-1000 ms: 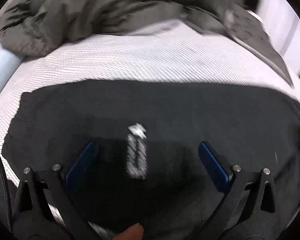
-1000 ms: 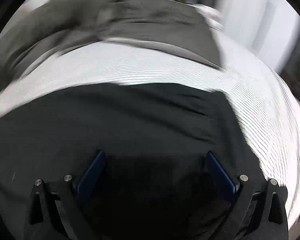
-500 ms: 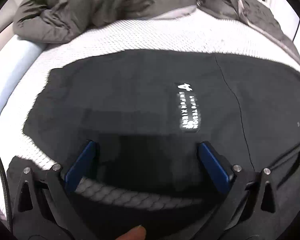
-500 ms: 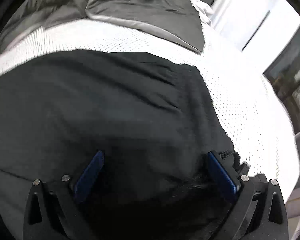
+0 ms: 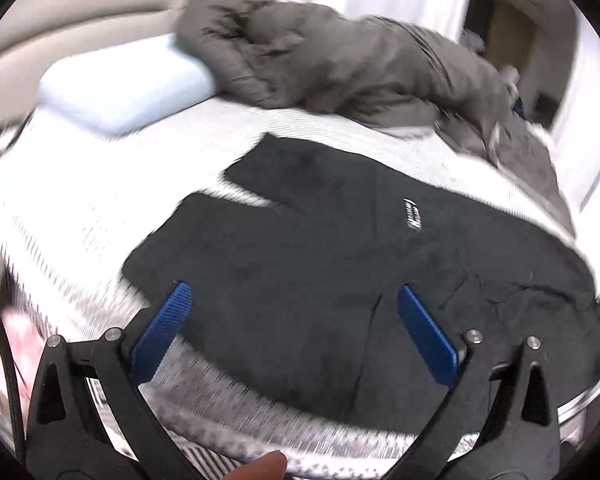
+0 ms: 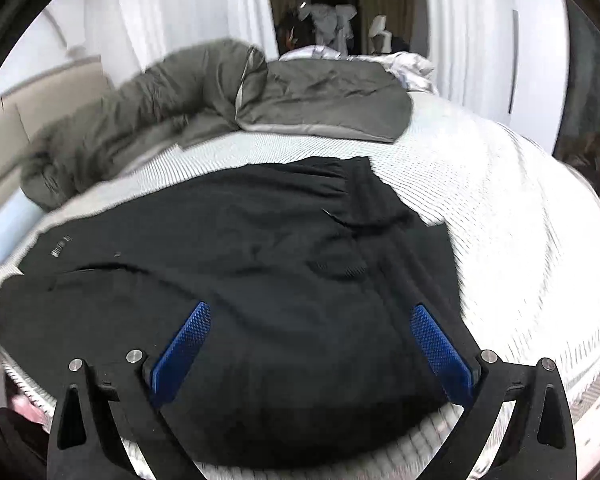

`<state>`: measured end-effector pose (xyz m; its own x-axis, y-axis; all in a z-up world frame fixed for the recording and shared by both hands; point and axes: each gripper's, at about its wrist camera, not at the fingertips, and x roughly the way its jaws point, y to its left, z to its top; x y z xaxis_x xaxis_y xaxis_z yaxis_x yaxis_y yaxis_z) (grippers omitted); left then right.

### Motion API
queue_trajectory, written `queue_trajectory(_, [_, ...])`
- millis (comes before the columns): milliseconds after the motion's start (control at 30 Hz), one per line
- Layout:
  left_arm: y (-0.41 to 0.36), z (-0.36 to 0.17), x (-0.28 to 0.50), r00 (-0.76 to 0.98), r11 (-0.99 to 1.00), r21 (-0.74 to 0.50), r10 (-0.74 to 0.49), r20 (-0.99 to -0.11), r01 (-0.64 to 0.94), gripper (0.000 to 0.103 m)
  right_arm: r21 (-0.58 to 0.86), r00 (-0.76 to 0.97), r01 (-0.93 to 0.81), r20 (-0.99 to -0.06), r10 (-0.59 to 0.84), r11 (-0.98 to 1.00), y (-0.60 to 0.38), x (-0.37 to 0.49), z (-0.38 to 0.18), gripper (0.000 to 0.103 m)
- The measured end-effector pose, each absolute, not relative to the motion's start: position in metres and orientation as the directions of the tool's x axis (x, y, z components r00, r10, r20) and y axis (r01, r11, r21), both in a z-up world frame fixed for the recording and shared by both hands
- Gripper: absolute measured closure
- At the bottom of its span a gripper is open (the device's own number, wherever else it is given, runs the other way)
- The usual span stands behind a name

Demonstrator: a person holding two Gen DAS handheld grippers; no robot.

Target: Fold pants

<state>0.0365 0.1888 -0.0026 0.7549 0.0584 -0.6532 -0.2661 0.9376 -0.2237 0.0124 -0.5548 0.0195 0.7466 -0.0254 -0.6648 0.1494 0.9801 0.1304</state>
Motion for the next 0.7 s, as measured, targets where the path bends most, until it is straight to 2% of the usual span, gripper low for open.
queue_trajectory(67, [0.208,-0.013,0.016,0.766,0.904,-0.315,0.021,-0.642,-0.289,0.002,0.206,0.759,0.174,-0.651,0.003,0.963,-0.581,-0.006,0.005,0.001])
queue_trajectory(133, [0.223,-0.028,0.009,0.761,0.876,-0.367,0.002,-0.649,-0.315,0.014,0.239,0.76,0.202,-0.65,0.002,0.95,-0.591,-0.029,-0.003,0.001])
queue_trajectory(200, [0.229,-0.039,0.007,0.751,0.859,-0.393,-0.015,-0.66,-0.328,0.021,0.27,0.752,0.254,-0.659,-0.014,0.929,-0.61,-0.042,-0.016,0.001])
queue_trajectory(300, [0.235,-0.057,0.014,0.739,0.832,-0.461,-0.096,-0.667,-0.308,0.041,0.342,0.737,0.268,-0.675,0.036,0.901,-0.619,-0.055,-0.038,0.002])
queue_trajectory(400, [0.236,-0.066,0.028,0.75,0.817,-0.481,-0.093,-0.655,-0.318,0.045,0.365,0.738,0.261,-0.672,0.059,0.893,-0.619,-0.056,-0.048,0.003])
queue_trajectory(467, [0.24,-0.072,0.043,0.745,0.805,-0.487,-0.087,-0.662,-0.339,0.055,0.388,0.748,0.247,-0.659,0.08,0.888,-0.618,-0.049,-0.051,0.004])
queue_trajectory(633, [0.252,-0.074,0.066,0.746,0.774,-0.496,-0.047,-0.665,-0.393,0.094,0.402,0.744,0.241,-0.661,0.098,0.884,-0.611,-0.028,-0.057,0.011])
queue_trajectory(700, [0.255,-0.073,0.064,0.763,0.766,-0.513,-0.047,-0.645,-0.387,0.097,0.414,0.752,0.236,-0.651,0.105,0.879,-0.611,-0.026,-0.057,0.011])
